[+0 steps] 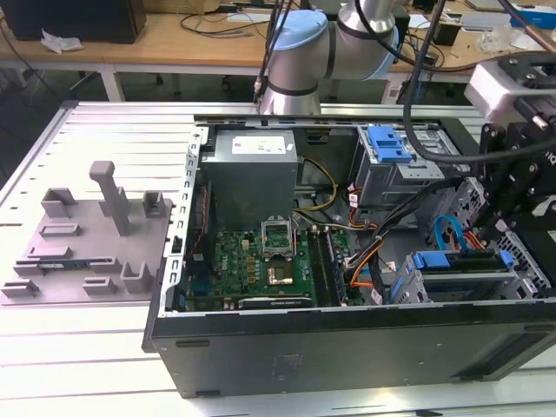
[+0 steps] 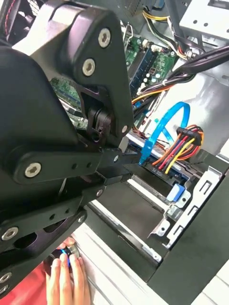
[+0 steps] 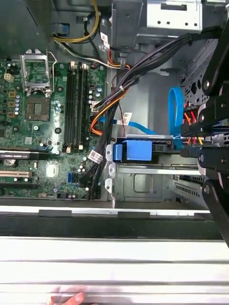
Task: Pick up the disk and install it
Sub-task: 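Insert the second disk wire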
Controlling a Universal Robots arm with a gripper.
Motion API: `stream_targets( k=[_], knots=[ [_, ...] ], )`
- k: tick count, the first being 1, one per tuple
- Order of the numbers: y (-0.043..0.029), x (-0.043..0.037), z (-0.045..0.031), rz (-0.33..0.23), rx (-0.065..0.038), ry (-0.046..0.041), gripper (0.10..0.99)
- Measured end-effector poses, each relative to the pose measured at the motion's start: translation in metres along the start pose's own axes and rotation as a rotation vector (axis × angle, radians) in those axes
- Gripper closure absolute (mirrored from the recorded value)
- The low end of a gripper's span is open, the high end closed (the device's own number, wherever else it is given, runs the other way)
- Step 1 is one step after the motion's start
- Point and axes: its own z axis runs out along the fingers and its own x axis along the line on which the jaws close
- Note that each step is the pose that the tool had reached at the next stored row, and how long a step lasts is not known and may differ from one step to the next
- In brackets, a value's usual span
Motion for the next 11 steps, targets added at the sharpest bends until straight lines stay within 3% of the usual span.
stream_targets(
  k=[1, 3, 11],
  knots=[
    [0.0031, -0.0006, -0.0034, 0.0, 0.005, 0.0003, 0.867],
    [0.0073, -0.0029, -0.006, 0.0, 0.009, 0.005, 0.98],
    [0.0073, -0.003, -0.0061, -0.001, 0.009, 0.017, 0.98]
  ],
)
